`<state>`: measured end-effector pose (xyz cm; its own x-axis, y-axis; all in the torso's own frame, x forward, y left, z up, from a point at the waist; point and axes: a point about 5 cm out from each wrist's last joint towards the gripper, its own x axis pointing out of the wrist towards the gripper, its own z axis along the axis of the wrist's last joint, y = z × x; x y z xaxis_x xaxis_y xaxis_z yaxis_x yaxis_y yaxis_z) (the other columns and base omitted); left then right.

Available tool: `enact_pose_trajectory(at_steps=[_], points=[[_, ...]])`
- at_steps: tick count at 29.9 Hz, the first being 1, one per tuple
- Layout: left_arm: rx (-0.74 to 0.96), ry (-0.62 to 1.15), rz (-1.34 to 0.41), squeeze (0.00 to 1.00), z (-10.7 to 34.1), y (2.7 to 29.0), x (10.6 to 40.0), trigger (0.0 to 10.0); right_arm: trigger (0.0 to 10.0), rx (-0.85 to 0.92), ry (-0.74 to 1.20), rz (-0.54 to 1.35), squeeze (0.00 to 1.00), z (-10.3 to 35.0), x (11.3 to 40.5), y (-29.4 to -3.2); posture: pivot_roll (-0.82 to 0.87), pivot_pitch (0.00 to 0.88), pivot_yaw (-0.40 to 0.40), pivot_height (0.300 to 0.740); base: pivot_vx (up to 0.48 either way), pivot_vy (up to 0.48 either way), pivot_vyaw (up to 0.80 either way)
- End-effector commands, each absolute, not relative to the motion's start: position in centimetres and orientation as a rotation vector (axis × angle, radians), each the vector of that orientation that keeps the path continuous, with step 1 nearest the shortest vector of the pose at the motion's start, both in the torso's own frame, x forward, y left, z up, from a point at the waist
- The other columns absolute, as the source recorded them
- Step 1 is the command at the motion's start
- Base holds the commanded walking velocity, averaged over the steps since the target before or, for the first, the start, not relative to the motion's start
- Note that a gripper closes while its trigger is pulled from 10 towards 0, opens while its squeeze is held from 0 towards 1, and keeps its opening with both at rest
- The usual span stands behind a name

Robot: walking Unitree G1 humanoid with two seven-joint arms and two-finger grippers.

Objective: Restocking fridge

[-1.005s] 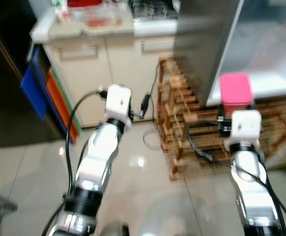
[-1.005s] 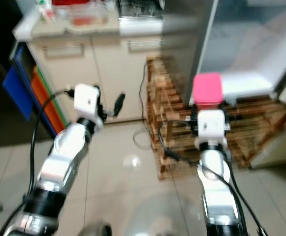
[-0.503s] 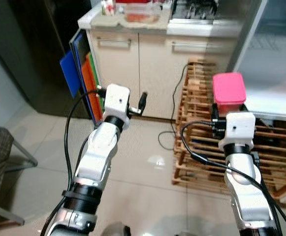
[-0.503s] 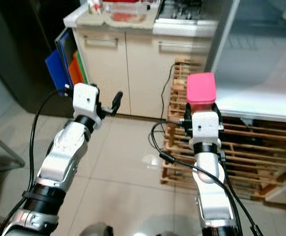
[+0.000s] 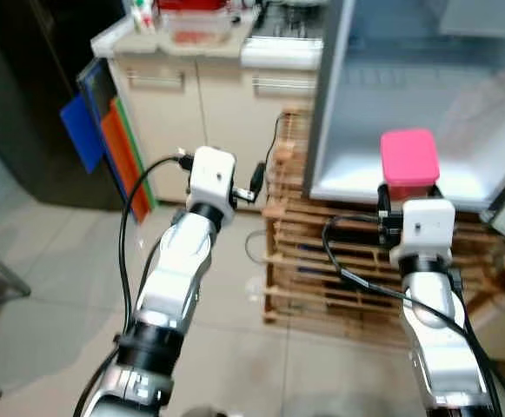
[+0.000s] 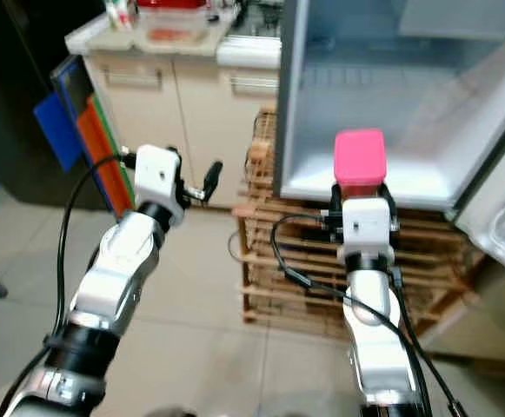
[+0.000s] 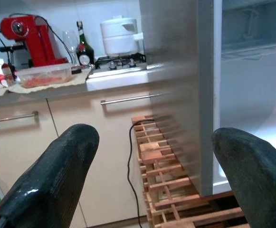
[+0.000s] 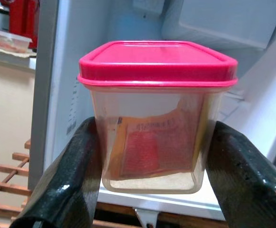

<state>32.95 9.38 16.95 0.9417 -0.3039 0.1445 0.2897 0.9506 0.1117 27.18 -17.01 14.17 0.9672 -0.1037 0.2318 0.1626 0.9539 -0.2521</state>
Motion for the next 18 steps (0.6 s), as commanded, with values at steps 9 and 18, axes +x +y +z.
enact_pose_trajectory(at_steps=[9, 18], points=[[0.073, -0.12, -0.428, 0.0, 13.5, 9.2, 33.0, 10.0, 0.0, -0.249, -0.29, -0.084, 0.0, 15.7, 30.5, -15.6, 0.01, 0.043, 0.041, 0.71, 0.037, -0.037, 0.0], [0.068, -0.187, -0.59, 0.0, 13.6, 5.9, 30.9, 10.0, 0.0, -0.22, -0.36, -0.026, 0.0, 17.5, 34.2, -14.5, 0.05, 0.133, 0.047, 0.71, 0.0, 0.0, 0.0]])
